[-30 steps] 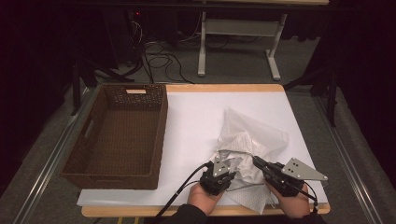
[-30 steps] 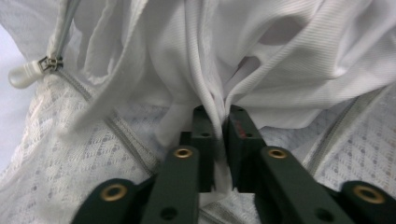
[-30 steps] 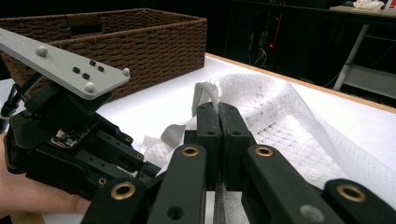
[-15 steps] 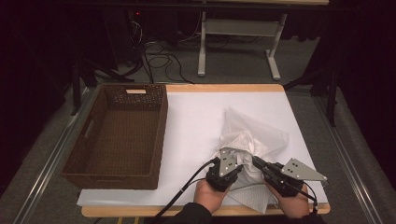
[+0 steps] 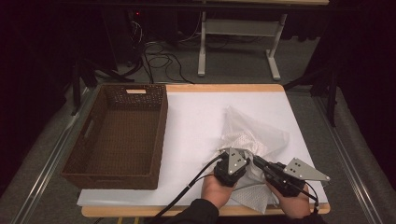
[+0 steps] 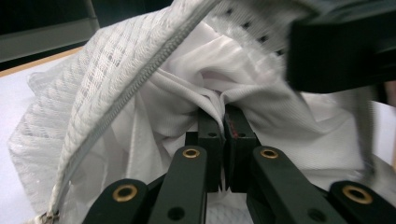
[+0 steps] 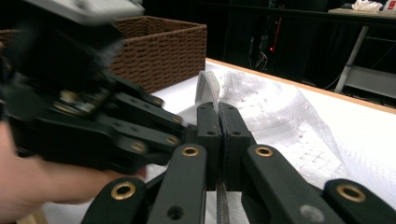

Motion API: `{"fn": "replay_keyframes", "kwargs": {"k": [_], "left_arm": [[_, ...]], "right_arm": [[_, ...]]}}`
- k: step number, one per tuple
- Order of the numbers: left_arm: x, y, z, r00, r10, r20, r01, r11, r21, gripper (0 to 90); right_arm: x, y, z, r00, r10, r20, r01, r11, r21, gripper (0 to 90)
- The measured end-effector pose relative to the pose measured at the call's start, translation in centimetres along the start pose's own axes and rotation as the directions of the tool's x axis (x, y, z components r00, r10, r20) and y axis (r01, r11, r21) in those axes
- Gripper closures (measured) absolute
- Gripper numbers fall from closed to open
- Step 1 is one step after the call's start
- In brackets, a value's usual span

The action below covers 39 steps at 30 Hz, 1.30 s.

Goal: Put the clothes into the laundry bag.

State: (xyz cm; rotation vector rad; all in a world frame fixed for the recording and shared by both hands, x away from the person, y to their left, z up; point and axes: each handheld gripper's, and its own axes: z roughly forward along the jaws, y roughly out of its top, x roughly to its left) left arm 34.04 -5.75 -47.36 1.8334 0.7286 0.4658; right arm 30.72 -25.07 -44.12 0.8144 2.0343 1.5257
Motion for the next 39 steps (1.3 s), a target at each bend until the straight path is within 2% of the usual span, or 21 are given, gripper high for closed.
{"fn": "replay_keyframes", "kwargs": {"k": [2,6,11,13,14,18,21,25,29,31,34,36,39], "left_arm": [[0.0,0.0,0.6,0.9999,-0.006,-0.011,0.006,1.0,-0.002,86.8],[-0.2,-0.3,1.8,0.9996,-0.008,-0.026,0.009,0.9999,0.014,86.8],[-0.5,-0.8,2.6,0.9991,0.015,-0.041,-0.014,0.9993,0.034,86.7],[-0.5,-1.1,2.9,0.997,0.047,-0.062,-0.045,0.9983,0.038,86.6],[-0.4,-1.3,3.1,0.9963,0.05,-0.07,-0.047,0.998,0.043,86.5],[0.0,-1.5,3.3,0.9977,0.021,-0.064,-0.018,0.9991,0.039,86.1],[0.0,-1.4,2.7,0.9986,0.015,-0.051,-0.013,0.999,0.043,82.9],[0.5,-1.6,1.4,0.9999,-0.015,-0.006,0.016,0.9986,0.051,64.5],[0.8,-1.9,0.3,1.0,-0.003,-0.002,0.003,0.9984,0.057,51.3],[0.9,-2.0,-0.4,1.0,-0.007,-0.007,0.007,0.9991,0.043,43.9],[1.2,-2.0,-1.6,0.9998,-0.016,-0.015,0.016,0.9996,0.021,36.9],[1.4,-2.0,-2.3,0.9994,-0.036,-0.003,0.036,0.9991,0.023,34.1],[1.5,-1.9,-3.4,0.9997,-0.022,0.004,0.022,0.9993,0.029,32.4]], "right_arm": [[0.0,0.2,-0.2,0.9997,0.025,-0.005,-0.025,1.0,-0.013,89.9],[0.1,0.7,-0.6,0.9997,0.025,-0.001,-0.025,0.999,-0.038,89.9],[0.2,1.1,-1.0,0.9998,0.022,0.0,-0.022,0.998,-0.051,89.9],[0.1,1.2,-1.1,0.9998,0.019,0.0,-0.019,0.998,-0.054,89.9],[0.1,1.3,-1.2,0.9997,0.024,0.007,-0.024,0.998,-0.058,89.9],[0.0,1.6,-1.6,0.9996,0.025,0.009,-0.024,0.997,-0.075,89.9],[0.0,1.5,-1.5,0.9996,0.025,0.011,-0.024,0.997,-0.067,89.9],[-0.1,1.2,-1.2,0.9998,0.019,0.007,-0.019,0.998,-0.052,89.9],[0.0,1.1,-1.0,0.9998,0.016,0.006,-0.016,0.999,-0.045,89.9],[0.1,1.1,-1.0,0.9999,0.011,0.005,-0.011,0.999,-0.046,89.9],[0.1,1.1,-0.9,0.9999,0.008,0.006,-0.008,0.999,-0.04,89.9],[0.2,1.0,-0.8,1.0,0.009,0.003,-0.009,0.999,-0.037,89.9],[0.2,1.0,-0.8,1.0,0.008,0.004,-0.008,0.999,-0.038,89.9]]}}
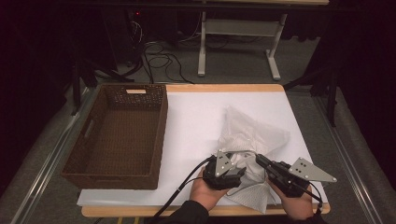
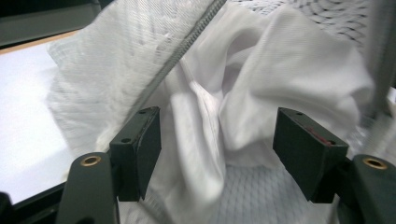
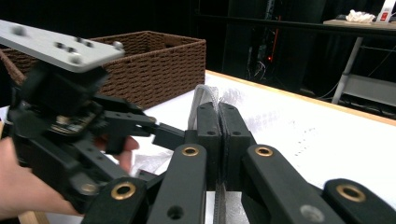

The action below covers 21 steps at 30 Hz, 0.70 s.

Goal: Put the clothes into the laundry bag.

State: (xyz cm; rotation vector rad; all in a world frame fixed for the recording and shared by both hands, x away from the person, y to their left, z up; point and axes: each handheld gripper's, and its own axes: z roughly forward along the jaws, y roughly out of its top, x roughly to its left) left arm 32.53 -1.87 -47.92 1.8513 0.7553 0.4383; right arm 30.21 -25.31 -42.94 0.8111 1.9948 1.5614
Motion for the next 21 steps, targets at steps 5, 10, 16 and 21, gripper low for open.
{"fn": "replay_keyframes", "kwargs": {"k": [5,10,16,21], "left_arm": [[0.5,-0.6,-1.7,0.9999,0.016,0.001,-0.016,0.9998,0.01,31.6],[1.6,-2.6,-2.3,0.9993,-0.029,-0.024,0.03,0.9995,0.015,31.6],[2.2,-2.8,-1.3,0.9976,-0.069,-0.009,0.069,0.9969,0.038,38.5],[1.5,-2.3,-0.4,0.9983,-0.056,0.017,0.055,0.9969,0.057,76.1]], "right_arm": [[-0.1,0.0,0.0,1.0,-0.002,0.003,0.002,1.0,0.0,89.9],[-0.1,-0.1,0.0,1.0,0.0,0.001,0.0,1.0,0.003,89.9],[0.1,-0.1,0.1,1.0,0.002,0.0,-0.002,1.0,0.005,89.8],[-0.1,-0.1,0.1,1.0,-0.001,0.002,0.001,1.0,0.005,89.9]]}}
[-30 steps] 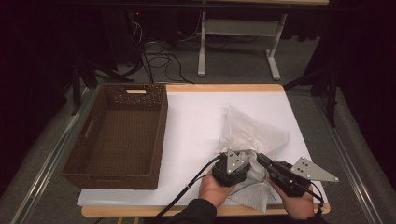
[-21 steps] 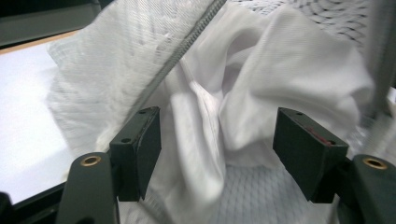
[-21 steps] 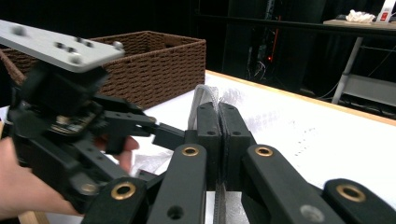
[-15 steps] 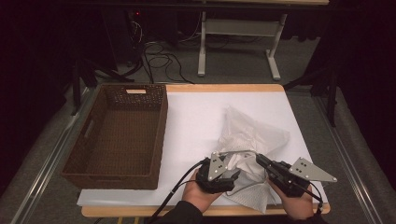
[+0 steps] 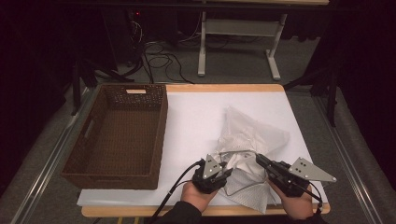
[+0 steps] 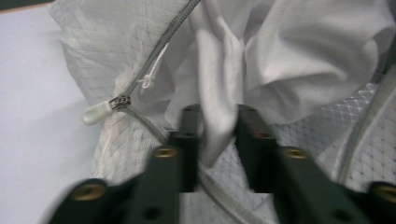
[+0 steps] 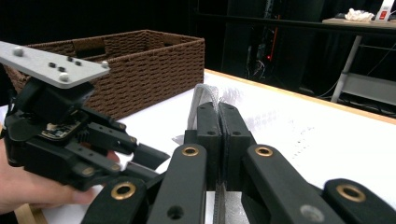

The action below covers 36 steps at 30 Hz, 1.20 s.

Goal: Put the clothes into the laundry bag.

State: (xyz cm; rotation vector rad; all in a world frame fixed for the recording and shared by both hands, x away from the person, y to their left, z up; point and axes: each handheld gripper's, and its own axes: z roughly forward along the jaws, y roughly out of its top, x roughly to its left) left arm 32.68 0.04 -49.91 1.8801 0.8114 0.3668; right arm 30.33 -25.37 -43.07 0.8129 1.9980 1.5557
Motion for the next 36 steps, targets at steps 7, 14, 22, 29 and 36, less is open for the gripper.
{"fn": "replay_keyframes", "kwargs": {"k": [7,14,22,29,36], "left_arm": [[-0.4,1.6,3.2,0.9979,-0.027,-0.059,0.025,0.9994,-0.023,88.8],[-1.4,2.5,5.3,0.9971,-0.015,-0.075,0.014,0.9998,-0.014,75.3],[0.1,1.0,-0.5,0.9959,0.04,-0.081,-0.039,0.9991,0.015,47.3],[2.0,0.0,-0.3,0.9883,0.008,-0.152,-0.003,0.9995,0.031,38.9],[2.6,0.6,1.1,0.9876,-0.01,-0.157,0.019,0.9981,0.059,43.4]], "right_arm": [[0.1,-0.1,0.1,1.0,-0.003,0.0,0.003,1.0,0.002,89.9],[-0.3,-0.2,0.0,0.9999,0.01,0.01,-0.01,1.0,0.005,89.9],[-0.2,-0.1,0.0,1.0,0.001,0.008,-0.001,1.0,0.003,89.9],[0.2,0.0,0.1,1.0,-0.001,0.007,0.001,1.0,0.002,89.9],[0.3,0.1,0.0,1.0,-0.003,-0.007,0.003,1.0,0.0,89.9]]}}
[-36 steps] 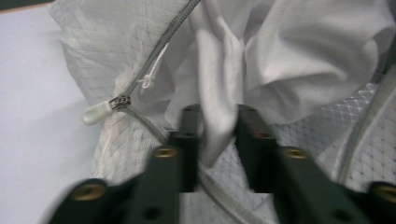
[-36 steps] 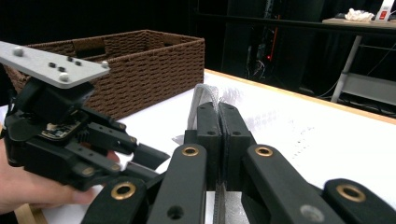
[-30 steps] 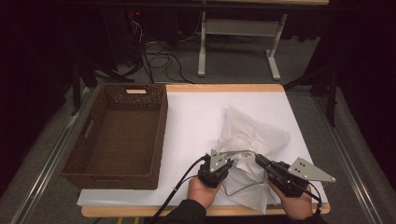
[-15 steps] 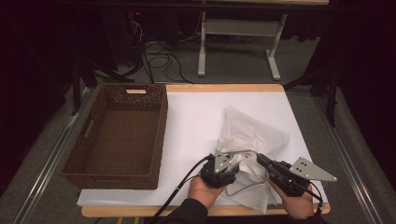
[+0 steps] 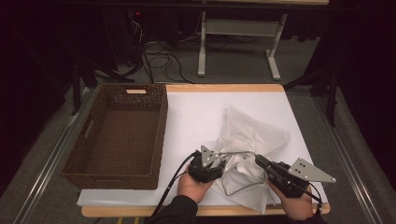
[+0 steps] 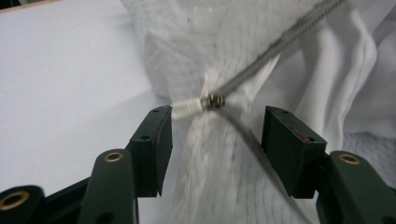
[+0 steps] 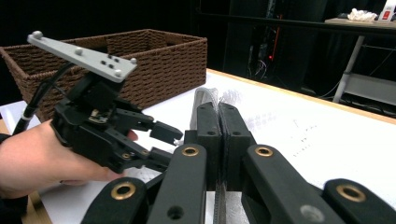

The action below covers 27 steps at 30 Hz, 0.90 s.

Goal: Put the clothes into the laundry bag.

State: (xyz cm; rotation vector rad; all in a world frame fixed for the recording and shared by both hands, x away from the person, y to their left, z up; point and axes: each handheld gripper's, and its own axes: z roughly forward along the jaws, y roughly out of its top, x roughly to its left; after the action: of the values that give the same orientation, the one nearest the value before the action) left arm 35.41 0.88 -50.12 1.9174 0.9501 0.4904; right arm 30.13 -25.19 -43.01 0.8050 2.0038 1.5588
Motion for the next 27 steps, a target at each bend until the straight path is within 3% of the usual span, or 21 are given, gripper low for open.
{"fn": "replay_keyframes", "kwargs": {"k": [2,4,6,8,10,13,16,20,23,25,27], "left_arm": [[-0.3,0.5,0.2,0.9997,0.021,-0.012,-0.021,0.9997,-0.009,44.2],[-0.3,0.8,0.0,0.9996,0.028,0.002,-0.028,0.999,-0.036,53.8],[-0.4,0.9,-0.7,0.9995,0.032,-0.005,-0.032,0.9976,-0.061,56.9],[-0.8,0.6,-1.7,0.9988,0.046,0.014,-0.045,0.996,-0.077,60.6],[-1.0,0.2,-2.4,0.9975,0.059,0.04,-0.055,0.9955,-0.077,73.0],[-1.0,-0.2,-2.0,0.9966,0.064,0.053,-0.062,0.997,-0.048,82.0],[-0.7,-0.2,-1.2,0.9979,0.035,0.055,-0.033,0.9989,-0.033,89.0],[-0.8,0.3,-0.9,0.9987,0.028,0.042,-0.026,0.9984,-0.05,89.6],[-1.2,0.1,-1.6,0.9979,0.042,0.05,-0.039,0.9975,-0.06,89.6],[-1.2,-0.2,-2.2,0.9985,0.037,0.039,-0.035,0.9976,-0.06,80.6],[-1.0,-0.3,-2.4,0.9996,0.028,-0.002,-0.028,0.9964,-0.08,69.6]], "right_arm": [[0.1,0.0,0.0,1.0,0.002,0.002,-0.002,1.0,-0.003,89.9],[0.2,0.1,0.0,1.0,0.003,0.003,-0.003,1.0,-0.001,89.9],[0.1,0.0,-0.1,1.0,-0.004,0.004,0.004,1.0,0.0,89.9],[-0.1,0.0,-0.1,1.0,0.0,0.003,0.0,1.0,-0.002,89.9],[-0.2,0.0,-0.2,1.0,0.0,0.009,0.0,1.0,0.0,89.9],[0.0,0.0,-0.1,0.9999,-0.001,0.01,0.001,1.0,0.001,89.8],[0.1,0.0,-0.1,1.0,-0.009,0.005,0.009,1.0,0.004,89.8],[0.0,-0.1,0.1,0.9999,-0.005,0.009,0.005,1.0,0.007,89.8],[-0.2,-0.1,0.0,0.9999,-0.005,0.009,0.005,1.0,0.003,89.8],[-0.3,-0.1,-0.2,1.0,-0.004,0.009,0.004,1.0,0.0,89.9],[-0.3,-0.1,-0.2,1.0,-0.002,0.007,0.002,1.0,-0.002,89.8]]}}
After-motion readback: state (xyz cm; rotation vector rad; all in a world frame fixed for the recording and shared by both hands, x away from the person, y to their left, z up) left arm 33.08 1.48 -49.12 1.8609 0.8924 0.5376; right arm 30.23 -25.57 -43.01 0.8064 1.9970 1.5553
